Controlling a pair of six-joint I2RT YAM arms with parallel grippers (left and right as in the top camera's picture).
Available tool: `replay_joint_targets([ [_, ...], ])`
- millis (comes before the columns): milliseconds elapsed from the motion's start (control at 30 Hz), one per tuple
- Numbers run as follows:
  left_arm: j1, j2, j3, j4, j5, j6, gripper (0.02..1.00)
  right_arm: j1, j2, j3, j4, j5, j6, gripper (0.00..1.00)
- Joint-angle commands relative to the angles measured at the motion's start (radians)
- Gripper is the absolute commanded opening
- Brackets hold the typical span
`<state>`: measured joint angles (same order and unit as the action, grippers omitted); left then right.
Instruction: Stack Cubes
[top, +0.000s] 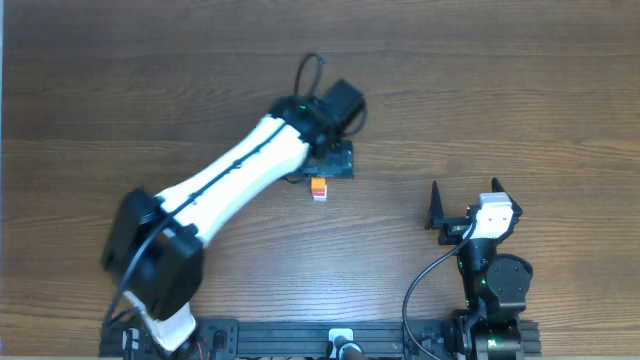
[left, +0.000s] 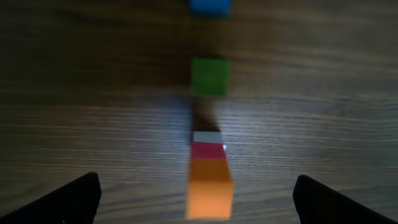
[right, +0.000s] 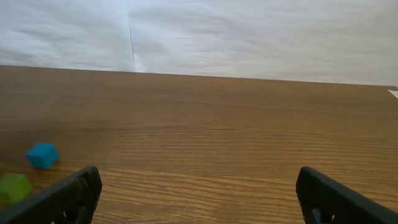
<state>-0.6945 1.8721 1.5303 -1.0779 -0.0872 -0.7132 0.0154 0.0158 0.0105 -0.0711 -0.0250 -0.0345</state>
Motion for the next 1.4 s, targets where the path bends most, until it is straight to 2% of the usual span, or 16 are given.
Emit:
replay_joint_targets([
  [33, 0.074, -0.172, 0.035, -0.039, -0.099, 0.033, 0.998, 0.005, -0.01, -0.005, -0.001, -0.011, -0.004, 0.993],
  [300, 0.188, -0.386, 0.035, -0.057, -0.12, 0.033, 0.998, 0.005, -0.01, -0.005, -0.001, -0.011, -0.004, 0.993],
  [533, 0.197, -0.419, 0.035, -0.058, -0.121, 0.033, 0.998, 0.005, -0.01, -0.005, -0.001, -0.011, -0.004, 0.991],
  [767, 0.201, -0.446, 0.035, -0.012, -0.299, 0.035, 1.0, 0.005, -0.01, -0.005, -0.001, -0.011, -0.004, 0.993],
  [833, 0.203, -0.476, 0.034, 0.025, -0.311, 0.089, 1.0, 0.005, -0.01, -0.005, -0.001, -0.011, -0.004, 0.991],
  [967, 0.209, -0.559, 0.033, 0.13, -0.311, 0.214, 0.998, 0.005, -0.01, -0.005, -0.001, -0.011, -0.004, 0.993],
  [1133, 0.264, -0.662, 0.033, 0.215, -0.298, 0.301, 0.996, 0.005, -0.01, -0.005, -0.001, -0.011, -0.004, 0.991],
  [1400, 0.414, -0.793, -0.019, 0.284, -0.182, 0.426, 0.993, 0.005, -0.01, -0.005, -0.001, -0.011, -0.004, 0.993],
])
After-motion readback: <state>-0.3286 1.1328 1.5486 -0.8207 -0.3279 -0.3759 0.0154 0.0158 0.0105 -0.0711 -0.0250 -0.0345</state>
